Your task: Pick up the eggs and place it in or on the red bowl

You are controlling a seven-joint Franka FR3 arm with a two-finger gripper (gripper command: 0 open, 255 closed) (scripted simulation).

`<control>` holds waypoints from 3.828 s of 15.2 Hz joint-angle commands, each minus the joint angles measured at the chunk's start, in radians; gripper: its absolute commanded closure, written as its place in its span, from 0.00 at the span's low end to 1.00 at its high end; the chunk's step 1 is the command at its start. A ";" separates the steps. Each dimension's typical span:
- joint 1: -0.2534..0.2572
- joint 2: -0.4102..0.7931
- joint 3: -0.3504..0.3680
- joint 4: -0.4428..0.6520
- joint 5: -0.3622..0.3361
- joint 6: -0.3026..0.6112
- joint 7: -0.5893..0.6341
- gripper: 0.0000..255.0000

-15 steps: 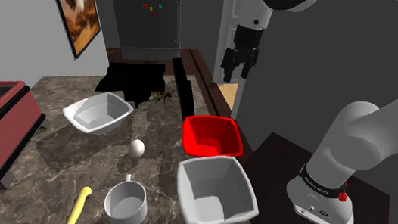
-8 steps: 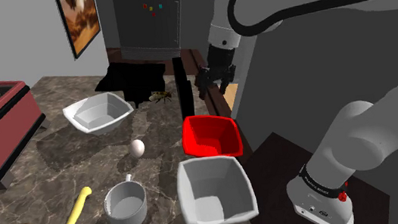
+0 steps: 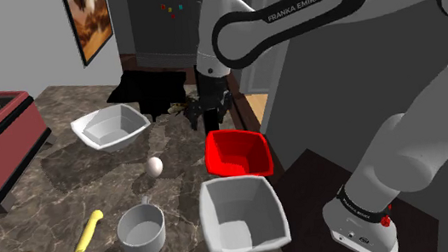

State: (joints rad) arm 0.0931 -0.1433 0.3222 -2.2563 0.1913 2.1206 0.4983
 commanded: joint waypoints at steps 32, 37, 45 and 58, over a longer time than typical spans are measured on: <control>0.166 0.665 0.024 0.446 -0.238 0.169 0.378 1.00; 0.166 0.665 0.024 0.446 -0.238 0.169 0.378 1.00; 0.159 0.625 0.033 0.457 -0.226 0.119 0.375 1.00; 0.146 0.537 0.050 0.514 -0.197 -0.022 0.371 1.00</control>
State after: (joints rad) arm 0.2400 0.4021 0.3708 -1.7451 -0.0085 2.1097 0.8702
